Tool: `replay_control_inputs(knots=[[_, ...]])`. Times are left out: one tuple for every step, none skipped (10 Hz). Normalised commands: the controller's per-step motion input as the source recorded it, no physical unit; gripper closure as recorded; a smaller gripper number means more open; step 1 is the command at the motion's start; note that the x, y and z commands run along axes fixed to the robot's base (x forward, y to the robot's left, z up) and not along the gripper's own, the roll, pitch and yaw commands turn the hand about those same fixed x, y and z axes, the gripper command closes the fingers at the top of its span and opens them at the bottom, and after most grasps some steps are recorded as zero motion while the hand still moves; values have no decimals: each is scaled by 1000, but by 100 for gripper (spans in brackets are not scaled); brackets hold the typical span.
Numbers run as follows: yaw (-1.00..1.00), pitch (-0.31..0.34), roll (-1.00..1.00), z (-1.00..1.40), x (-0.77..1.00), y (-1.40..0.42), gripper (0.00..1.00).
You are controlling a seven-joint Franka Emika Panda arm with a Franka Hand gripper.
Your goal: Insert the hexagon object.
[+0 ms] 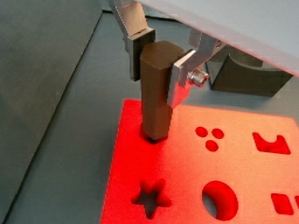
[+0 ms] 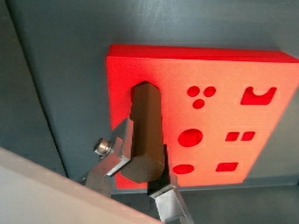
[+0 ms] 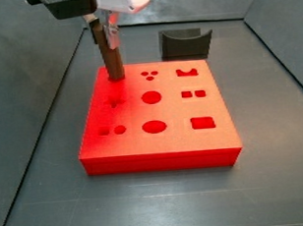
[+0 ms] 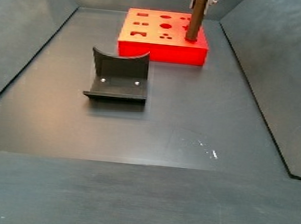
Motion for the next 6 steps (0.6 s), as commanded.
replay_control_inputs(knots=[[0,299,0,-37,26,0,100],[0,283,0,0,54,0,100],[0,226,0,0,0,0,100],[0,250,27,0,0,-20,100],[0,221,0,17,114,-131,100],[0,149,-11,0,286,-89,100]])
